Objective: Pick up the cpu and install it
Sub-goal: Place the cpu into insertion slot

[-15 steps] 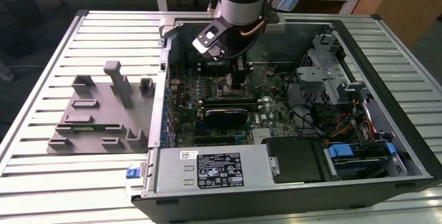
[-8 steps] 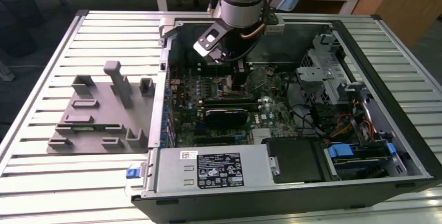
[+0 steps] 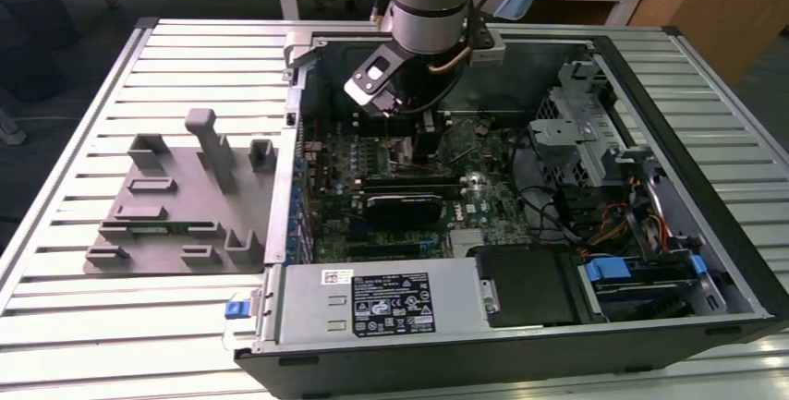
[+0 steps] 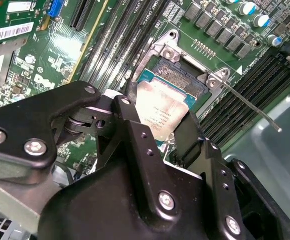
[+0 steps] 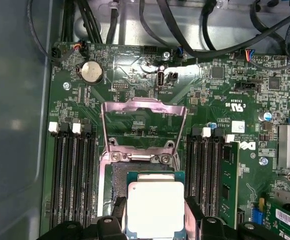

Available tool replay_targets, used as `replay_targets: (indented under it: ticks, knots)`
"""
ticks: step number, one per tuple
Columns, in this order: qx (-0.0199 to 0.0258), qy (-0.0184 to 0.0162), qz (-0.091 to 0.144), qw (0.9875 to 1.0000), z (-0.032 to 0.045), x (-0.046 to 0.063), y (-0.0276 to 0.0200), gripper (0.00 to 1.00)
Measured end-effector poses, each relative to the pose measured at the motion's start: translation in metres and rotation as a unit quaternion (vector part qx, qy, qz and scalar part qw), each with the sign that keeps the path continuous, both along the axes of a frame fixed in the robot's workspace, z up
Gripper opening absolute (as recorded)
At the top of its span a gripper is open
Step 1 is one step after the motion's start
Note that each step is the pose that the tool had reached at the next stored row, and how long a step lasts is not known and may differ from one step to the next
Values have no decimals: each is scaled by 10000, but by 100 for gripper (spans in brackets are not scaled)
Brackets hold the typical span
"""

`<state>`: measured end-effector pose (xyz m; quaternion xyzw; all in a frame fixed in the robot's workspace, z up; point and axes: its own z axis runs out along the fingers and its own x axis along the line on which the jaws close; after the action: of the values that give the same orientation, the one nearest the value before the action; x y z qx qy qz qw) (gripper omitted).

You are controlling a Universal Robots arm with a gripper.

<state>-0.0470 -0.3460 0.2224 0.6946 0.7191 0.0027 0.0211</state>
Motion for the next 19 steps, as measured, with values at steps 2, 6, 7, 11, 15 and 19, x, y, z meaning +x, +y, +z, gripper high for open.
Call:
replay_targets:
  ticks: [2,6,7,11,15,19]
  knots:
    - [0,0,0,10000,-11,-14,0,54]
    - [0,3,0,10000,-33,-25,8,54]
    - [0,5,0,10000,-41,-26,11,54]
    - [0,17,0,10000,-70,-28,27,54]
    - [-1,32,0,10000,-96,-31,43,54]
    - [0,42,-1,10000,-125,-32,70,54]
